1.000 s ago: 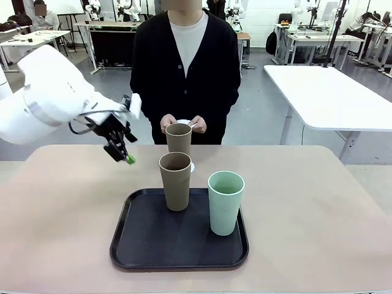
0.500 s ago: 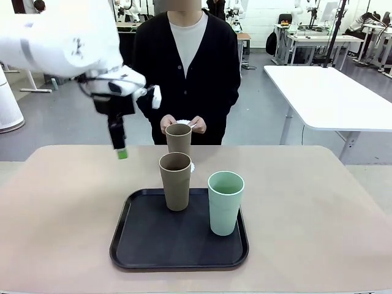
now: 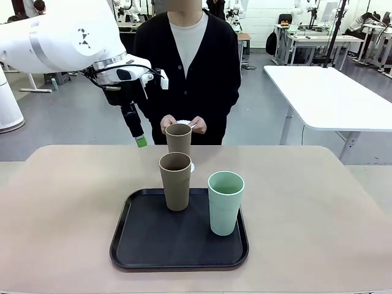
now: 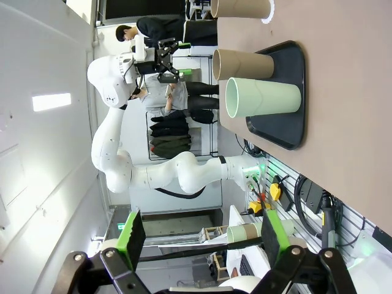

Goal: Place coasters on the table and set cups on them.
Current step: Take one Reusable plastic cup from the Flat Tray and place it on a coaster set by the human.

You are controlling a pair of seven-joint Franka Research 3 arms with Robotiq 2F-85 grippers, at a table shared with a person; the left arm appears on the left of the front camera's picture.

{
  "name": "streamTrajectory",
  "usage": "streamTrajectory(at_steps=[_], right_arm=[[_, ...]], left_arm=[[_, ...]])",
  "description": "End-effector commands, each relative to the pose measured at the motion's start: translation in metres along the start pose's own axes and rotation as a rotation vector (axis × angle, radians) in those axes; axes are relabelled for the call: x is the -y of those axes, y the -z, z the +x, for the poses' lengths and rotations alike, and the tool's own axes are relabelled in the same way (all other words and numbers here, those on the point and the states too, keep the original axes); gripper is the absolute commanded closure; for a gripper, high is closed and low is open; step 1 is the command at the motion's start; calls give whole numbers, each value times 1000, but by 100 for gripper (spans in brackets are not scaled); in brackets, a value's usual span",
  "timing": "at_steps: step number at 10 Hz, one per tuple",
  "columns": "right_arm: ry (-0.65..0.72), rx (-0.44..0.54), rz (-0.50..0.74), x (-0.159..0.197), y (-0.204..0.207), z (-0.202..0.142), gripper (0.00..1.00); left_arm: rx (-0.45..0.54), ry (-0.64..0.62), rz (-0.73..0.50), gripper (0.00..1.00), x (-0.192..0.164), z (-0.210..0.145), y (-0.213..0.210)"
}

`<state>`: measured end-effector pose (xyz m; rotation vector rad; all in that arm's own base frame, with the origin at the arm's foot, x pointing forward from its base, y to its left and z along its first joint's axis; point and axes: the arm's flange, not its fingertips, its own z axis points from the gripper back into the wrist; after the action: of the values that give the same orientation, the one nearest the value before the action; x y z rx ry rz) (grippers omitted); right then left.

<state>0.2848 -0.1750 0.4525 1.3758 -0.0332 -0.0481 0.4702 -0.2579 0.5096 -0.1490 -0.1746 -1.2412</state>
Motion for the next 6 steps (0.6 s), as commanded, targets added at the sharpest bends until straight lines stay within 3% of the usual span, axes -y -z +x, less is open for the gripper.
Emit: streamTrajectory(at_steps=[1, 6], right_arm=[[-5, 1, 7, 0, -1, 0, 0], [-5, 1, 7, 0, -1, 0, 0]], left_arm=[[-33, 23, -31, 0, 13, 3, -5], [-29, 21, -34, 0, 13, 3, -1]])
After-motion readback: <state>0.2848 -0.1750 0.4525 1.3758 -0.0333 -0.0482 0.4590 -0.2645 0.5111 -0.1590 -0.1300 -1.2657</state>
